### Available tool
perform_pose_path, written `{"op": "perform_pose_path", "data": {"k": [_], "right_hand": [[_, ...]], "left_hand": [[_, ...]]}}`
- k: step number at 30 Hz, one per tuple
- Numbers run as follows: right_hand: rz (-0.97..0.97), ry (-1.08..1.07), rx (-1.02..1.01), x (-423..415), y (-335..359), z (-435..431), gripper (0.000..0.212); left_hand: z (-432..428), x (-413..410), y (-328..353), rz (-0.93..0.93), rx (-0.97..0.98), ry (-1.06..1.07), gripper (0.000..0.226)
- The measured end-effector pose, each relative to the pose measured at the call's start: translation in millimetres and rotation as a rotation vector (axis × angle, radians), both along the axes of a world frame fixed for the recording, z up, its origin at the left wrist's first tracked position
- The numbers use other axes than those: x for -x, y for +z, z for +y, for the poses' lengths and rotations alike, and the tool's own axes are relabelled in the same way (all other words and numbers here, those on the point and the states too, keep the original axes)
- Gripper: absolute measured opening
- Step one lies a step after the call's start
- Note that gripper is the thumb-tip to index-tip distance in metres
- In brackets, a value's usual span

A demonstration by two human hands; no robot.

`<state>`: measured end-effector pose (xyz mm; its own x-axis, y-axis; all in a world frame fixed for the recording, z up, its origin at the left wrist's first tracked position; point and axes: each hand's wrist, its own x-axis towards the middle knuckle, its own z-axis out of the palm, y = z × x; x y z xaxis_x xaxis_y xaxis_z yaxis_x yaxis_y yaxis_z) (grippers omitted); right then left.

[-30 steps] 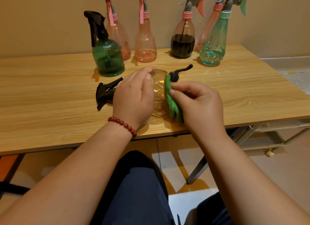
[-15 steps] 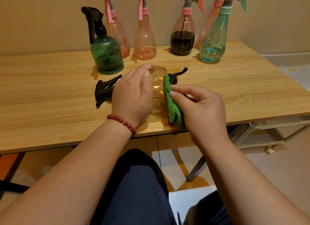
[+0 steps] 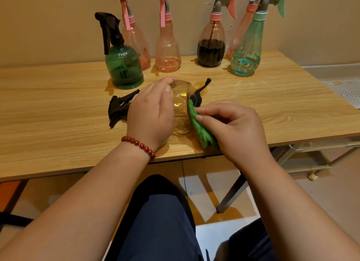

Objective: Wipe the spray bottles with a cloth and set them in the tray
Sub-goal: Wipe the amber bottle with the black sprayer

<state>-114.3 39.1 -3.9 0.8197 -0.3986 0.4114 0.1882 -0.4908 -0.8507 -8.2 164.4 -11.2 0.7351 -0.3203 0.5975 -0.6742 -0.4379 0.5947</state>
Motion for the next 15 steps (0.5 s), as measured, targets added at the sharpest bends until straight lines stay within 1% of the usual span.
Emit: {"op": "perform_pose_path", "data": {"k": [2, 5, 7, 11, 13, 15], "right_hand": [[0.051, -0.044, 0.123, 2.5, -3.2, -8.9, 0.022], [0.047, -0.222, 0.364, -0.2, -4.9, -28.3, 0.016], [0.096, -0.287, 0.509, -3.3, -6.3, -38.5, 0.018], [0.301, -0.204, 0.643, -7.5, -14.5, -38.2, 0.025], [0.330, -0.166, 0.670, -7.6, -14.5, -36.0, 0.028], [0.331, -0.151, 0.646, -7.1, -12.1, -36.9, 0.030]], "left_hand": [[0.1, 0.1, 0.3, 0.003, 0.002, 0.004, 0.056], [1.1, 0.7, 0.2, -0.003, 0.001, -0.011, 0.056], [2.4, 0.4, 0.4, -0.005, -0.005, -0.014, 0.057], [4.5, -0.1, 0.2, -0.019, -0.012, -0.016, 0.057], [4.9, 0.1, 0.3, -0.029, -0.017, -0.013, 0.057], [6.3, 0.1, 0.2, -0.036, -0.025, -0.015, 0.057]]}}
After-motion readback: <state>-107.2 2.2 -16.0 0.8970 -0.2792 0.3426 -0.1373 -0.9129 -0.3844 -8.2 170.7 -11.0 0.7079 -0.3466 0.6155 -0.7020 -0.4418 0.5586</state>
